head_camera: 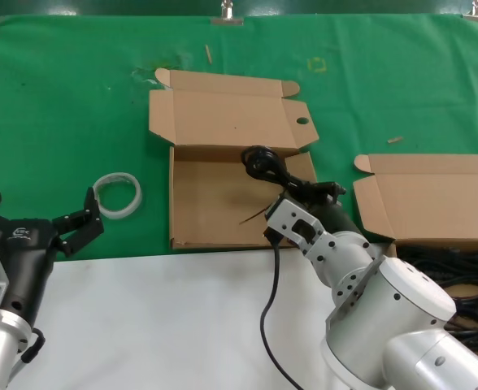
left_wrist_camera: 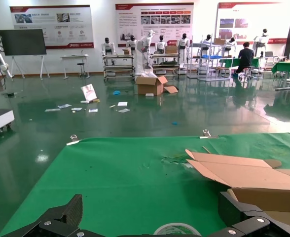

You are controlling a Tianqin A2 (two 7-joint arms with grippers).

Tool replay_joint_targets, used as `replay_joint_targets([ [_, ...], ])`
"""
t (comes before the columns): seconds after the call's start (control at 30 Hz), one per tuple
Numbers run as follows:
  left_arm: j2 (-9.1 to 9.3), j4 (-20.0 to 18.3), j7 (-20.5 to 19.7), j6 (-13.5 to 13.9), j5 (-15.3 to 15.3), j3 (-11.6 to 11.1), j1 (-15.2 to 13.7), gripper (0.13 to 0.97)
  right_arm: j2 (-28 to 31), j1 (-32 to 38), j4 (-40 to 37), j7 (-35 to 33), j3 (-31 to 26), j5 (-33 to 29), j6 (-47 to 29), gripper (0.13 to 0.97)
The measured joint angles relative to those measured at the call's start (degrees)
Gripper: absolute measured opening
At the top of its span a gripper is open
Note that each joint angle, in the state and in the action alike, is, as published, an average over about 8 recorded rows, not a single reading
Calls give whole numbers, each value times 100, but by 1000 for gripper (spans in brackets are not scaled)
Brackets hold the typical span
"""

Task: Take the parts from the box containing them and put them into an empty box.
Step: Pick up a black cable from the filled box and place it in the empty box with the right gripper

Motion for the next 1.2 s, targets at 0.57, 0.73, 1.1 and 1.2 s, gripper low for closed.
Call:
replay_joint_targets([
  [0.57,0,0,0,0,0,0,0,966,1,224,27,544,-458,0,-52,197],
  [0.73,0,0,0,0,0,0,0,966,4,315,77,768,-648,0,-39,197],
  [1.1,0,0,0,0,0,0,0,966,24,723,143,1759,-1449,0,-85,197],
  [1.2,0,0,0,0,0,0,0,966,36,869,134,2179,-1741,0,-145,197],
])
